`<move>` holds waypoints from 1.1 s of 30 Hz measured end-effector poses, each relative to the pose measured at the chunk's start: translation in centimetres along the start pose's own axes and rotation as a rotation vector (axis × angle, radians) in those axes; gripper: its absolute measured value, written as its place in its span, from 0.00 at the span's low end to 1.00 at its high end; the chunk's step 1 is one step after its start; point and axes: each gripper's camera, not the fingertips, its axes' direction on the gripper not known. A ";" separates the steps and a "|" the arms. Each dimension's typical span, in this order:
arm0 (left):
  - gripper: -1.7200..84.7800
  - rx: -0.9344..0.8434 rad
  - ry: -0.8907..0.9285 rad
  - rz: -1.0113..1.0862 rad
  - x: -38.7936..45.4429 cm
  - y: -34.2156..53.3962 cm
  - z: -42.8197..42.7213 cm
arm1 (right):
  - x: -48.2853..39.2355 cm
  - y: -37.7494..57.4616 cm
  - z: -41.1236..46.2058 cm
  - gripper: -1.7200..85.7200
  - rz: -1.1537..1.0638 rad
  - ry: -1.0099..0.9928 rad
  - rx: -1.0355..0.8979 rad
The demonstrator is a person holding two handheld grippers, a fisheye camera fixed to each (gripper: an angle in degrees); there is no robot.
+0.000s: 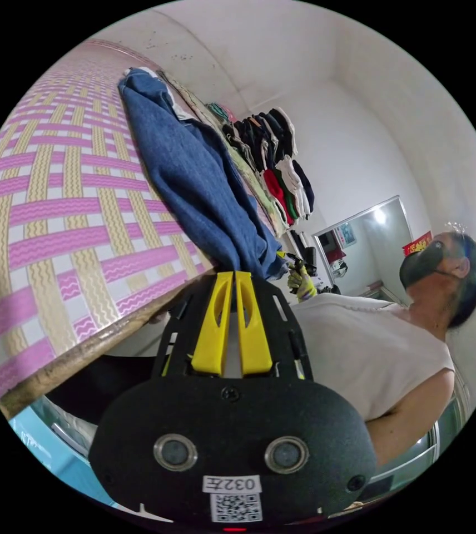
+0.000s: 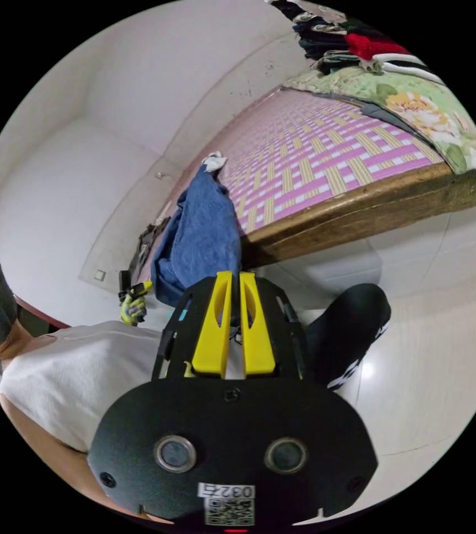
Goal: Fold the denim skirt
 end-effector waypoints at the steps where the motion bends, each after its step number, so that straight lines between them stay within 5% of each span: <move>1: 0.01 -0.007 -0.011 0.004 0.1 0.1 -0.1 | 0.0 0.0 0.5 0.02 -0.006 0.010 -0.013; 14: 0.01 -0.028 -0.050 -0.038 0.6 1.3 0.4 | 1.4 2.9 4.8 0.08 0.010 0.057 0.076; 23: 0.09 0.224 -0.127 0.001 4.3 2.3 -2.5 | -3.9 5.7 3.9 0.10 -0.203 0.217 0.305; 33: 0.12 0.163 -0.375 0.099 9.6 -3.2 5.6 | -13.2 0.8 15.1 0.09 -0.546 0.157 0.072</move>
